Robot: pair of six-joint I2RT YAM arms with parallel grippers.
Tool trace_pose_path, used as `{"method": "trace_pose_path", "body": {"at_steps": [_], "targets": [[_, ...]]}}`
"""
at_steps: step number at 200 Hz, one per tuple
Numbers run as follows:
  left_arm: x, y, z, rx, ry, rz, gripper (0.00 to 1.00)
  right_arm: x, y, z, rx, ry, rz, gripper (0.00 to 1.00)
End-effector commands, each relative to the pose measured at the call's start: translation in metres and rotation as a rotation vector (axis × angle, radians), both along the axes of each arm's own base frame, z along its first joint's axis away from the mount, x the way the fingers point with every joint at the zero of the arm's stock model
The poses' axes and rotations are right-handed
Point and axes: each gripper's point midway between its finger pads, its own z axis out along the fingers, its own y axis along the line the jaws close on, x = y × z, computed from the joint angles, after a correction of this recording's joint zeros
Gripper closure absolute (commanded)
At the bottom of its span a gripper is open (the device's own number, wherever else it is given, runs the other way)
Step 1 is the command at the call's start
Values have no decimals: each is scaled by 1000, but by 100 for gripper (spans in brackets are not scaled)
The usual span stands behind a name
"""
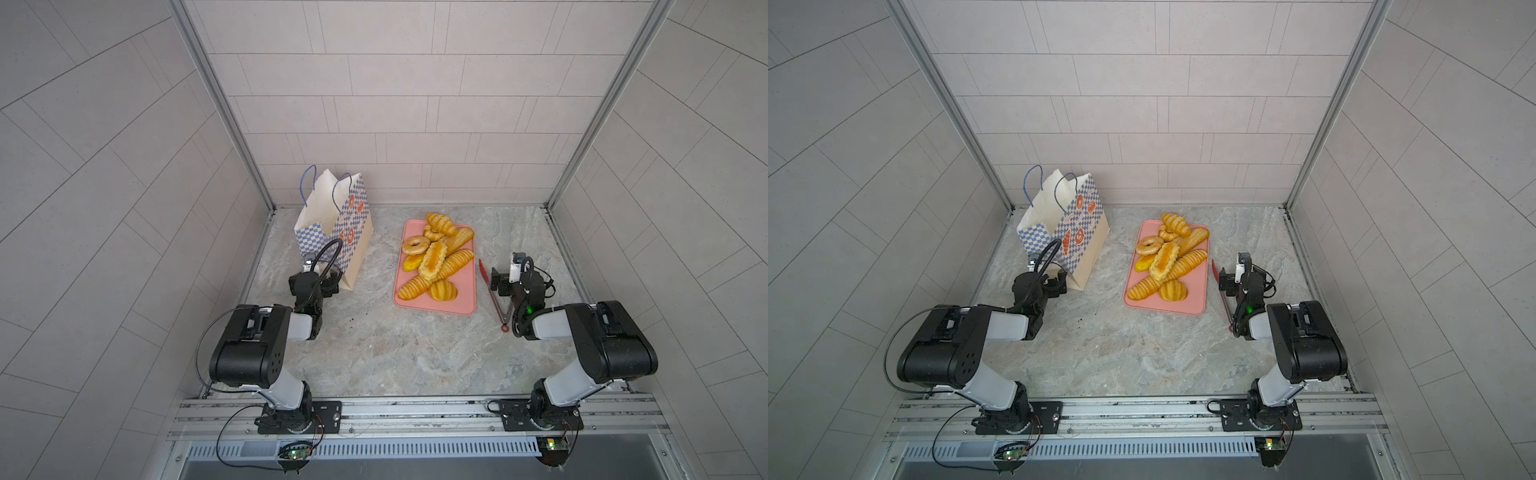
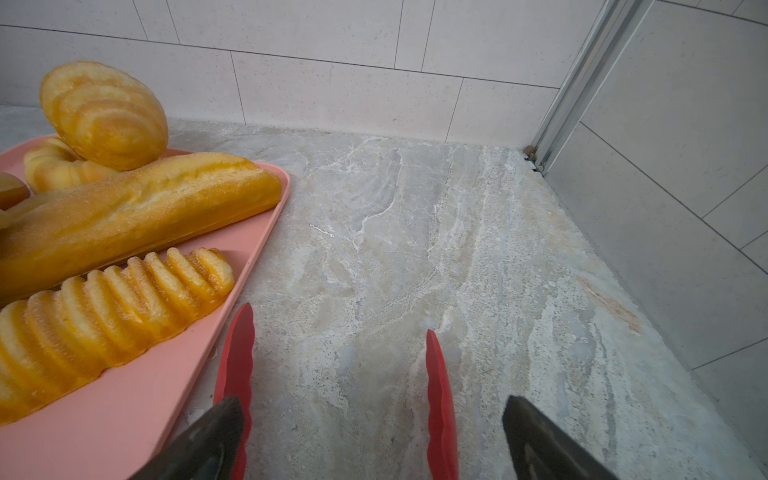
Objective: Pack bread into a paper bag
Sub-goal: Pick up the paper bag from the top-left of the table.
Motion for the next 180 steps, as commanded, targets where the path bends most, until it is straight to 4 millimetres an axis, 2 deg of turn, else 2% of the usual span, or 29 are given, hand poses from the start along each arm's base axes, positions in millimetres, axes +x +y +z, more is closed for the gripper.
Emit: {"method": "trace_pose_path", "body": {"at_steps": [1,56,67,89,112,132,162,180], "targets": [[7,3,10,5,-36,12,0,1,0,0,-18,-1,-3,1],[8,2,10,0,-35,8,0,0,-1,0,-17,-1,-4,1],[5,4,16,5,-62,17,0,-3,-6,4,-17,-19,-38,1],[-7,16,31,-3,-105,95,0,-19,-25,20,-7,-83,-151,1],[-14,18,44,-8,-114,105,0,-25,-15,38,-24,-87,-79,1],[-28,27,60,-38,-120,172,0,-38,-17,61,-3,-141,-102,1],[-47,29,86,-79,-108,199,0,-63,-43,91,127,-172,-297,1],[-63,30,100,-127,-112,224,0,-84,-60,91,175,-69,-443,1]]}}
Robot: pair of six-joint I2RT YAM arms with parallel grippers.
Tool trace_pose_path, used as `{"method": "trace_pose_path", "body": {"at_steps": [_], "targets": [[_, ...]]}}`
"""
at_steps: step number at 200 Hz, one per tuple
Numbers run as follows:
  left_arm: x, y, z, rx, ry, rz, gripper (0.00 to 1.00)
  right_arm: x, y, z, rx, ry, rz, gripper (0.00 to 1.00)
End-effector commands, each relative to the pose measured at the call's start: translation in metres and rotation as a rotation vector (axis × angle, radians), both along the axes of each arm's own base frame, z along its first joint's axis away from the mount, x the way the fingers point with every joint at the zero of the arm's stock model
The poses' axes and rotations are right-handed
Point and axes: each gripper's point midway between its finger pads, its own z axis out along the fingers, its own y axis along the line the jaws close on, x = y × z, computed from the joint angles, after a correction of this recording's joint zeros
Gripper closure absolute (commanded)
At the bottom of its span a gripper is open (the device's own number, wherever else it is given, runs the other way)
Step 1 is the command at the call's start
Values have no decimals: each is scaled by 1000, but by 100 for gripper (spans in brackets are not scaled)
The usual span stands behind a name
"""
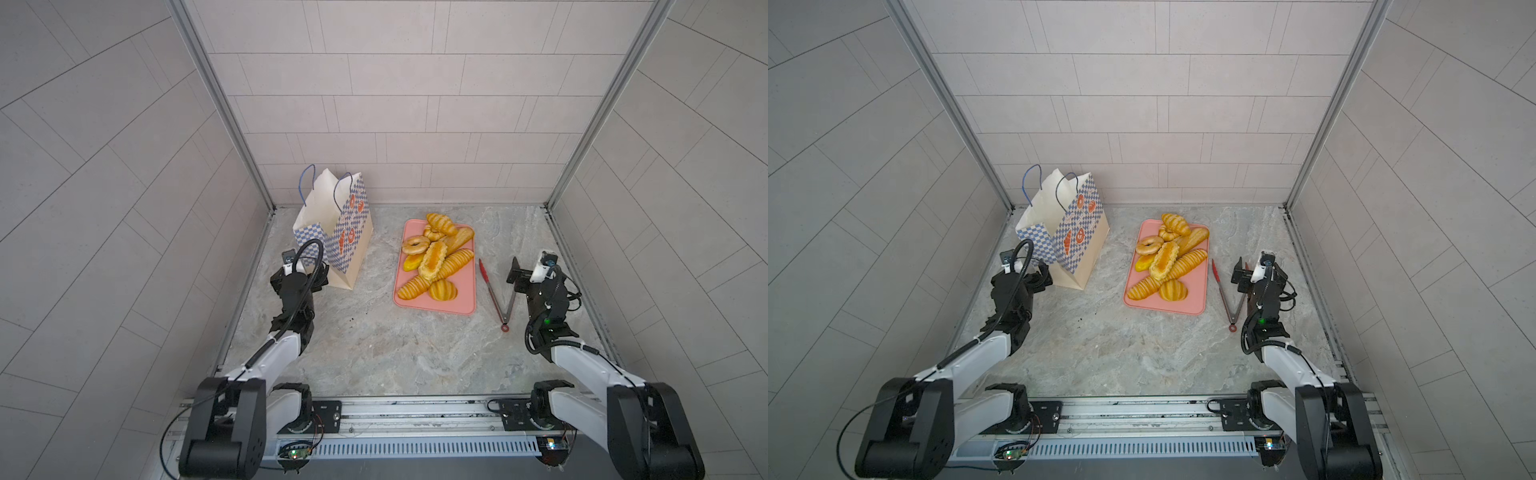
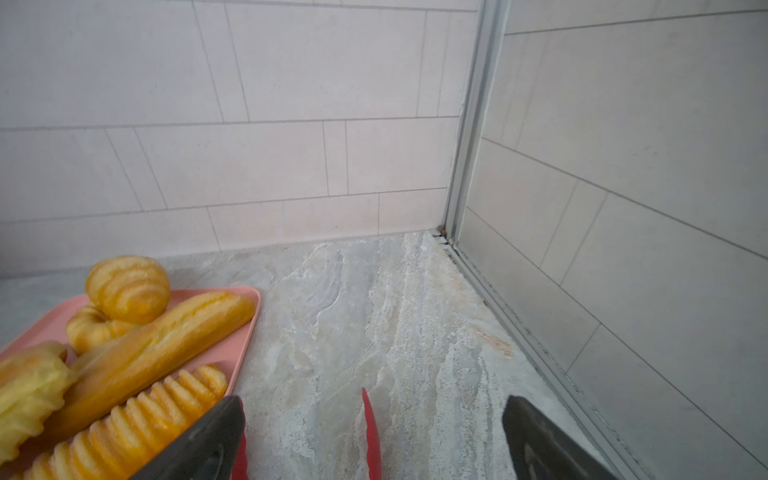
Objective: Pack bread into a paper bag
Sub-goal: Pick up the paper bag from the top-left of the table.
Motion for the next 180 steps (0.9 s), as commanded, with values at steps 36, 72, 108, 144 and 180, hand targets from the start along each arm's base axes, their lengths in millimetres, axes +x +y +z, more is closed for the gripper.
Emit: {"method": "trace_pose_path", "body": {"at_steps": [36,72,108,144,180], "targets": [[-60,20,23,-191,92,180,0,-52,-21,-12,282,255,-222,1],[-75,9,50,-328,185,178,0,-43,14,10,454,294,-63,1],[-73,-5,83,-451,201,144,0,-34,29,36,591,274,-29,1],[-66,-16,121,-491,223,97,0,-15,45,69,644,258,55,3],[-47,-30,149,-482,371,37,3,6,59,77,651,385,86,8]]}}
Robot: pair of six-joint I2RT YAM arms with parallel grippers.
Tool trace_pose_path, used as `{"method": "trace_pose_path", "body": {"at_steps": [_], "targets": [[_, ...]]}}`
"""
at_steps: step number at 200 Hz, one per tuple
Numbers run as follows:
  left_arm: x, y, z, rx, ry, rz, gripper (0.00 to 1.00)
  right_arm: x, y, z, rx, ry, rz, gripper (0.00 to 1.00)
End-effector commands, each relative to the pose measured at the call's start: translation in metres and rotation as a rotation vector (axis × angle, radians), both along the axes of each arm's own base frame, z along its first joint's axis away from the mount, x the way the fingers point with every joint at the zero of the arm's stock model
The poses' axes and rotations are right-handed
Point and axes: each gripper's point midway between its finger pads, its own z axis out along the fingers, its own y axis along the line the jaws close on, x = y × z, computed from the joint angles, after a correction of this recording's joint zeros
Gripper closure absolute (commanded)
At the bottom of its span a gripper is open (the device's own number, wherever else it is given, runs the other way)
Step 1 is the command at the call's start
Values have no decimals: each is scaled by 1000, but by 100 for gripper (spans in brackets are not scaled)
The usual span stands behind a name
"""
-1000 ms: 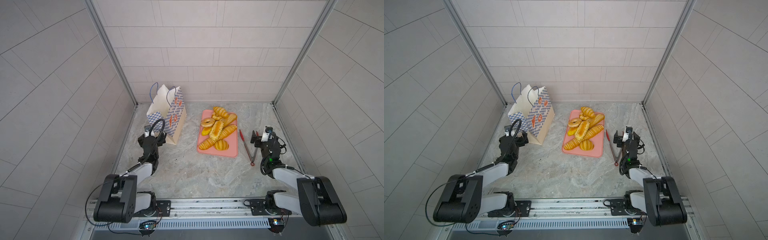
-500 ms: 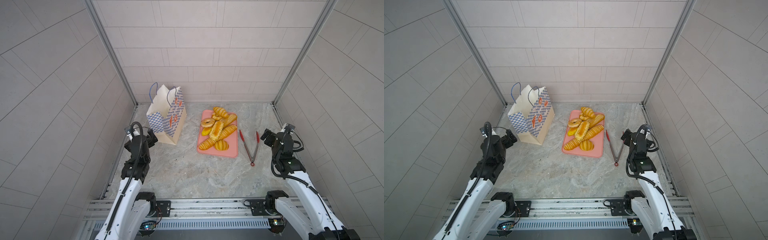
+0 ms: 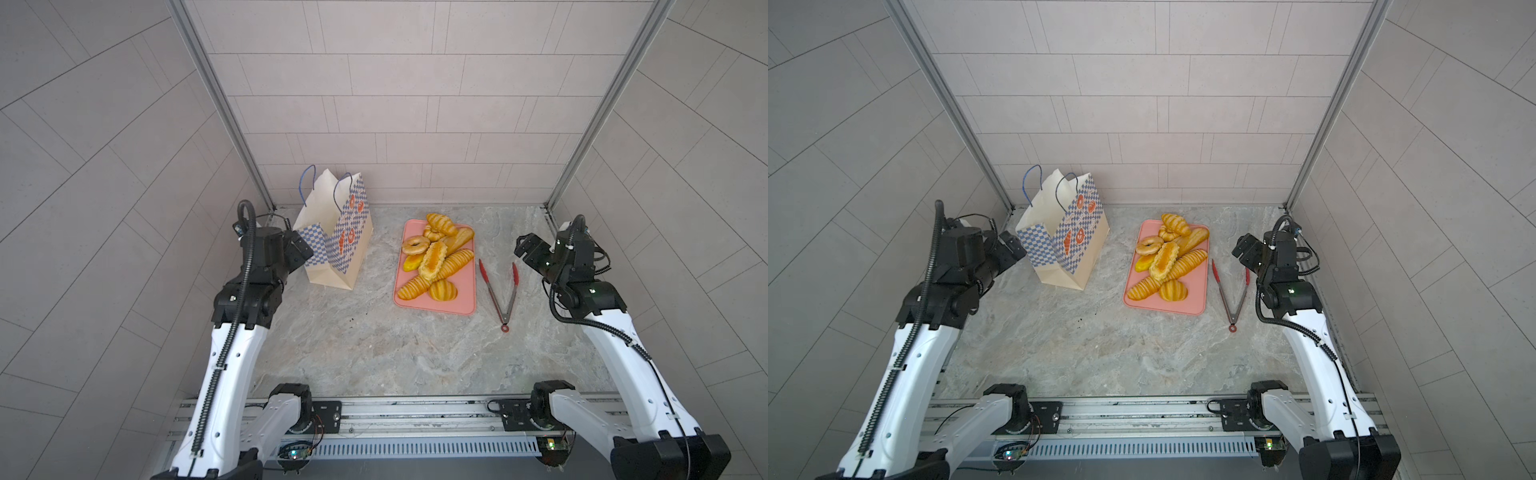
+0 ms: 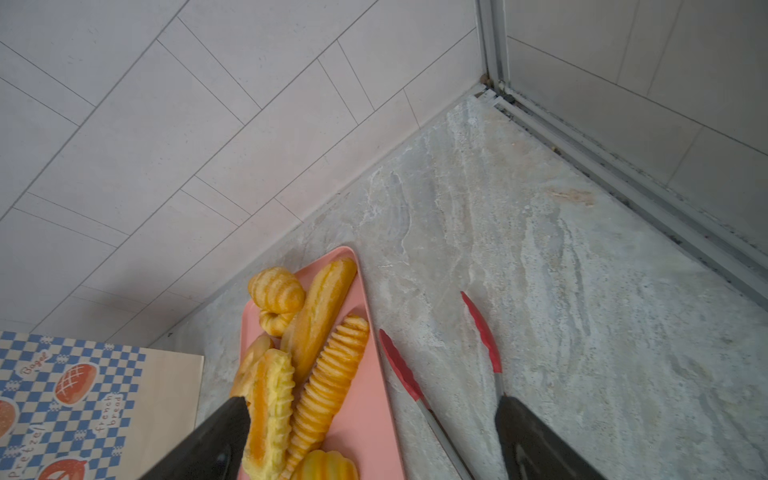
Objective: Pack bread into a paper bag
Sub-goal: Pick up the paper bag from the top-left of the table.
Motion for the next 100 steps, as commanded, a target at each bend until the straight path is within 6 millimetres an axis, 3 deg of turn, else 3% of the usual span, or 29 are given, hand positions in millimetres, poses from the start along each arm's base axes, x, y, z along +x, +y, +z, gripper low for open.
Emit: {"method": "trace_pose_path", "body": {"at_steps": [1,18,36,76,100], "targets": [[-4,-12,-7,-21,150,-72,3,2,13,-8,54,105,49,8],[7,-17,1,-21,173,-106,4,11,31,-17,68,233,173,1],[18,-21,5,-11,216,-146,8,10,41,-31,56,421,264,1],[44,-33,4,-3,312,-236,15,12,24,-46,-59,566,274,1],[51,-20,9,83,359,-214,17,14,29,-54,8,572,306,1]]}}
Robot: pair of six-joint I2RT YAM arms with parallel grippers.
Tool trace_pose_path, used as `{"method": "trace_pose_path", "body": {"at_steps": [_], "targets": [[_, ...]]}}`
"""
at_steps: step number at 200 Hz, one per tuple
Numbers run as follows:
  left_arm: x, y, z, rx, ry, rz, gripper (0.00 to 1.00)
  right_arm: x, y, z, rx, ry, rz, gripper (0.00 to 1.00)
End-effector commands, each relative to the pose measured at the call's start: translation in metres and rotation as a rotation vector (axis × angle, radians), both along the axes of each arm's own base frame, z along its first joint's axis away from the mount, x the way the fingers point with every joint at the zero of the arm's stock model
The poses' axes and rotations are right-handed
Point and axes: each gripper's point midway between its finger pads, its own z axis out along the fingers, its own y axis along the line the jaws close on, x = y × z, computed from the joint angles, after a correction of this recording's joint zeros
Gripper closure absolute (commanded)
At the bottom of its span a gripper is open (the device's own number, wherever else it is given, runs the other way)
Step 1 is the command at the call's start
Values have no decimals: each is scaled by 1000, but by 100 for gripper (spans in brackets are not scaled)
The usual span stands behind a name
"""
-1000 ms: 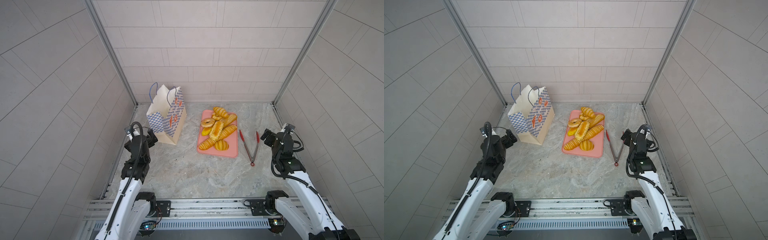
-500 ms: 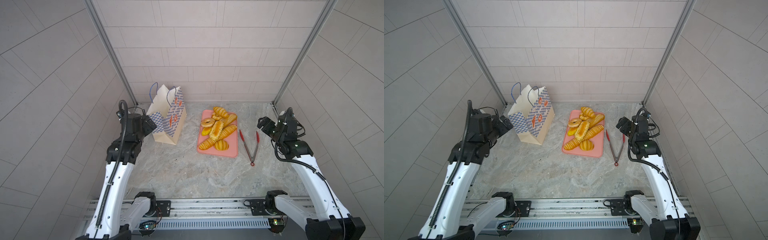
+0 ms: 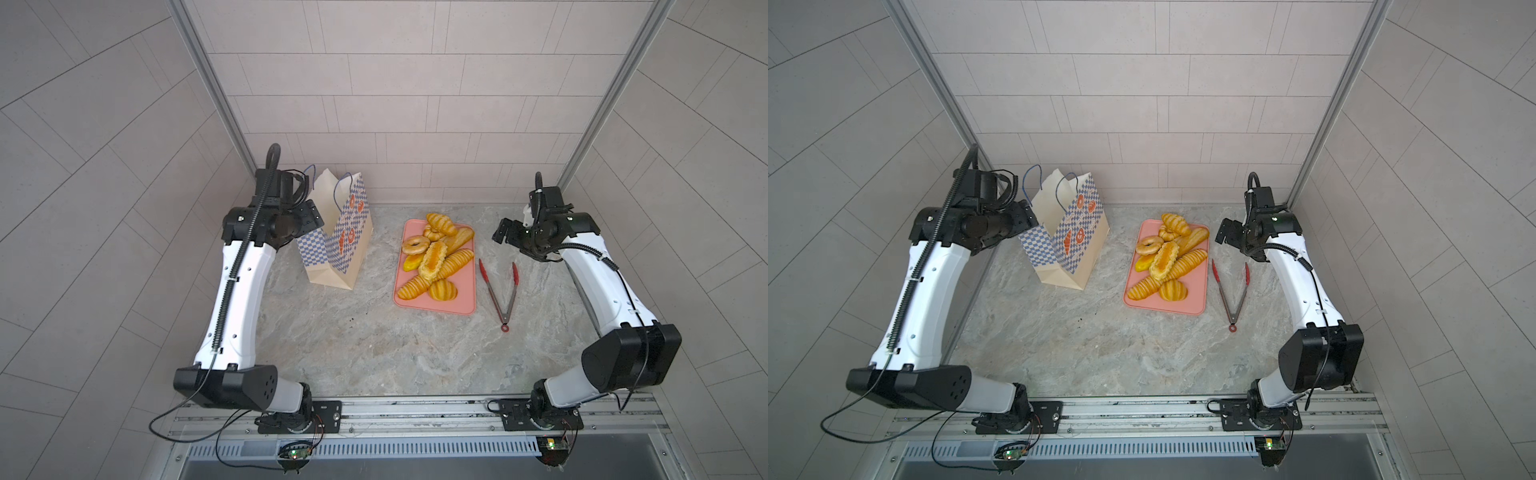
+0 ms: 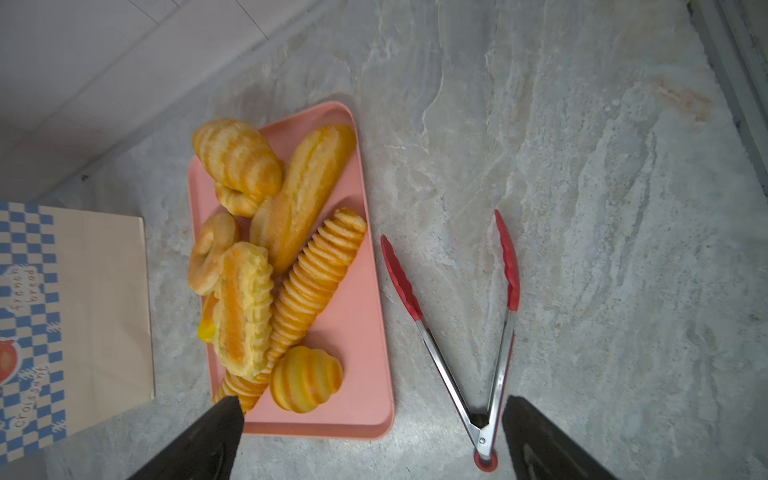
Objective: Pack bread into a paper bag
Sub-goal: Pick up the paper bag from the top-left of the table.
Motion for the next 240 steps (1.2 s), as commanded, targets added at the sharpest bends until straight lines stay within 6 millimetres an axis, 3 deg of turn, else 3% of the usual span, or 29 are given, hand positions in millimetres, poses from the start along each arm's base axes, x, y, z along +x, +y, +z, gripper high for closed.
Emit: {"method": "trace_pose_path", "body": {"at_steps": [1,25,39,74,115,159,185,217,240], "targets": [[-10,9,2,82,73,-26,17,-18,0,-7,18,71,36,1],[-4,10,4,103,69,-34,16,-14,-4,-12,-18,61,62,1],[-2,17,-7,143,106,-23,17,-13,-4,-15,-34,68,88,8],[10,26,-25,192,167,-20,17,-30,-15,-35,-101,198,90,12],[43,33,-33,190,172,-27,17,-51,0,-53,-31,260,161,14],[80,35,-43,178,160,-58,20,-60,21,-52,-15,237,229,17],[98,29,-57,158,166,-112,25,-62,31,-49,-33,235,272,18],[105,31,-73,185,201,-138,35,-62,44,-45,-15,220,312,23],[105,32,-74,185,204,-139,52,-63,52,-46,-2,225,337,30]]}}
